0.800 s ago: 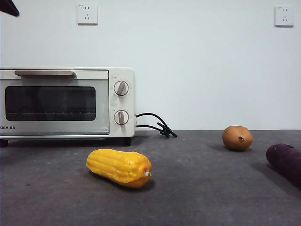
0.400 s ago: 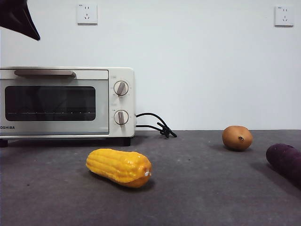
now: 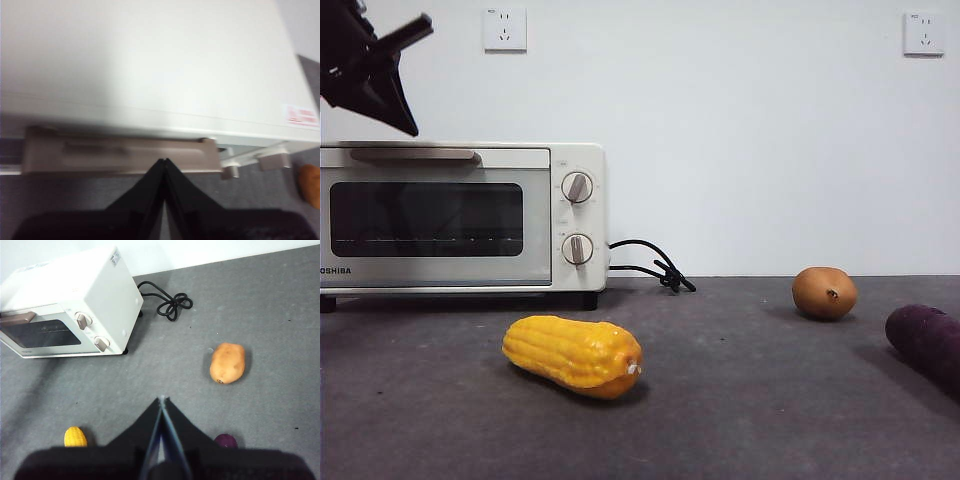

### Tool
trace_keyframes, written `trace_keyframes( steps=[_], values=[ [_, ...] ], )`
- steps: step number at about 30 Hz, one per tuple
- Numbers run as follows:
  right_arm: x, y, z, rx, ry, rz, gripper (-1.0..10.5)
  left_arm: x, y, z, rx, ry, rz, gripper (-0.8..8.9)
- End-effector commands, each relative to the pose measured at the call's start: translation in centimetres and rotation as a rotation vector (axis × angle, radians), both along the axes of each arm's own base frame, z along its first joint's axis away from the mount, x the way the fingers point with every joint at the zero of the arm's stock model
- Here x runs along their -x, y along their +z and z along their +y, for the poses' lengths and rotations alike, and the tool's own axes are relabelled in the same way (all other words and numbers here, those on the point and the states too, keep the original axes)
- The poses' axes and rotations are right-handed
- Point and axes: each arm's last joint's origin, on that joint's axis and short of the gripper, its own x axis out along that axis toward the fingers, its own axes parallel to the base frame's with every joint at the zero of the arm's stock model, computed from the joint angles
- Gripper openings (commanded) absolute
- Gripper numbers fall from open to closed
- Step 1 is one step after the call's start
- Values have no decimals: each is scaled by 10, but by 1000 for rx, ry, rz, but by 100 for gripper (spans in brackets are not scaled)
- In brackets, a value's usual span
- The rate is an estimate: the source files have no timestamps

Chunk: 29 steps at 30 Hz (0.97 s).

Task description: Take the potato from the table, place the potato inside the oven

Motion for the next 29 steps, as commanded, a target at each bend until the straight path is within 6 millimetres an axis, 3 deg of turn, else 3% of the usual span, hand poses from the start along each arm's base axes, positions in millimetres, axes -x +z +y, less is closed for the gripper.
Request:
trace_keyframes(
  steps=[1, 29],
  values=[
    [1, 1, 0, 7, 7, -8, 1, -5, -6, 3, -22, 22, 12, -5],
    [3, -3, 0, 3, 12, 49, 1, -10, -16, 17, -118, 83, 35, -5]
  ],
)
